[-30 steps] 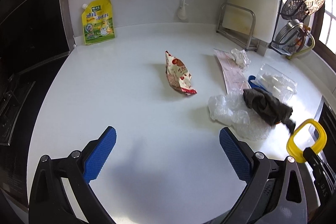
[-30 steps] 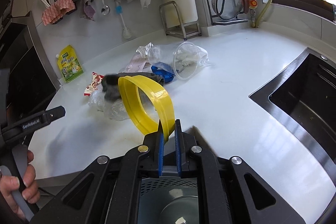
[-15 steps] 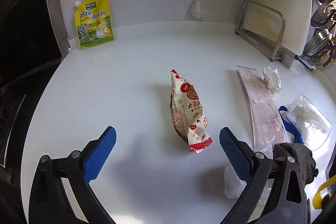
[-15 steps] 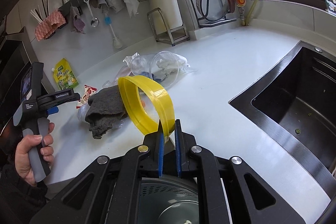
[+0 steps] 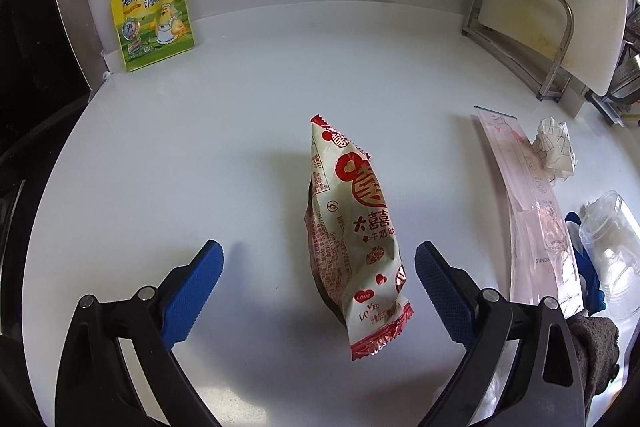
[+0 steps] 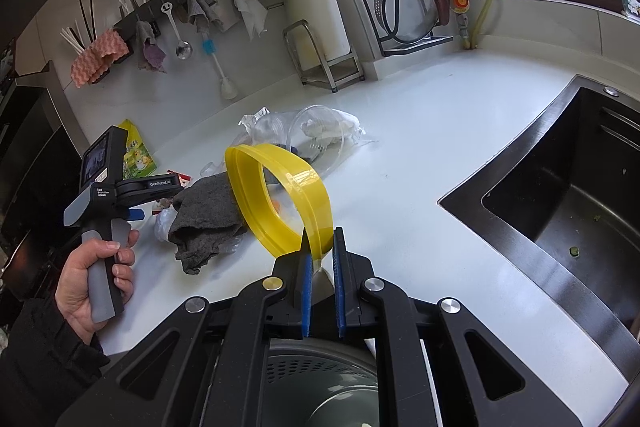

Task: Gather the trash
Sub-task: 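Lift the yellow lid with the right tool while the left tool grasps the snack wrapper, then carry the yellow lid and snack wrapper with both tools over the grey basket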

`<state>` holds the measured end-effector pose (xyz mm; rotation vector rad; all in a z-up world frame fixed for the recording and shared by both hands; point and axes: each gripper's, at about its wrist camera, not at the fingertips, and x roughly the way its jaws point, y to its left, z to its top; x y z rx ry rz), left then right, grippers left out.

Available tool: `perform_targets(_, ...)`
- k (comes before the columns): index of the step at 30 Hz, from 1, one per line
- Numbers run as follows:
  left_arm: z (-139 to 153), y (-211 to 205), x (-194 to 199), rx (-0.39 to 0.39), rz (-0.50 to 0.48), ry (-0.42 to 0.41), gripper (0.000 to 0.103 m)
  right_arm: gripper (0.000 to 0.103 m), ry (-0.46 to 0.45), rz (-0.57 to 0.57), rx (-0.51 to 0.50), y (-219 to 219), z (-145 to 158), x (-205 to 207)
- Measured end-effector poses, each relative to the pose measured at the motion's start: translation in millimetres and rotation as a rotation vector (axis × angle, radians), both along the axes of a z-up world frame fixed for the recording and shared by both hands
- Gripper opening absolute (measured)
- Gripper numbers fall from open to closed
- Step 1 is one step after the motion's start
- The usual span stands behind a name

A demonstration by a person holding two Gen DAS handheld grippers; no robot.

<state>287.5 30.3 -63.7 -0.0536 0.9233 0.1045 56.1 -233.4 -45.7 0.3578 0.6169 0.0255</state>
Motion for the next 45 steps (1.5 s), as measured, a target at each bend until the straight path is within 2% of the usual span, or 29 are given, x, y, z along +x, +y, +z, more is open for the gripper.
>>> perform_targets(2, -1.4, -1.4, 1.0, -0.007, -0.016, 0.009, 0.072, 0.009, -0.002, 0.0, -0.001, 0.2, 0.4, -0.6)
perform_targets(4, -1.2, -3.1, 0.4, -0.008, -0.031, 0.006, 0.064, 0.009, -0.003, 0.0, -0.004, 1.2, 0.9, -1.5)
perform_targets(6, -0.1, -3.1, -1.8, -0.025, -0.046, -0.005, 0.05, 0.009, -0.005, 0.0, -0.005, 1.9, 1.3, -2.9)
perform_targets(7, 0.3, -3.6, -2.9, -0.026, -0.053, -0.008, 0.046, 0.009, -0.004, -0.001, -0.005, 2.4, 1.4, -3.6)
perform_targets(8, 0.6, -4.1, -4.4, -0.028, -0.059, -0.01, 0.037, 0.009, -0.004, -0.001, -0.005, 2.4, 1.5, -3.8)
perform_targets(12, 5.3, -0.3, -14.6, -0.051, -0.071, -0.034, 0.035, 0.009, -0.002, -0.005, -0.011, 3.8, 1.5, -8.0)
perform_targets(17, 18.3, 7.5, -38.8, -0.043, -0.082, -0.078, 0.035, 0.009, 0.008, -0.007, -0.017, 8.0, 0.0, -15.1)
perform_targets(25, 27.7, 24.0, -100.3, -0.044, -0.099, -0.103, 0.035, 0.009, 0.016, -0.005, -0.031, 16.4, 1.5, -35.1)
perform_targets(28, 31.0, 22.1, -130.7, -0.012, -0.115, -0.134, 0.035, 0.009, 0.022, -0.001, -0.037, 19.7, 2.8, -46.2)
perform_targets(35, 34.4, 9.4, -193.3, -0.017, -0.193, -0.156, 0.035, 0.009, 0.033, 0.003, -0.058, 26.9, 5.0, -75.2)
perform_targets(45, 31.1, -24.4, -261.2, -0.012, -0.318, -0.164, 0.035, 0.009, 0.056, 0.02, -0.083, 39.0, 2.7, -113.1)
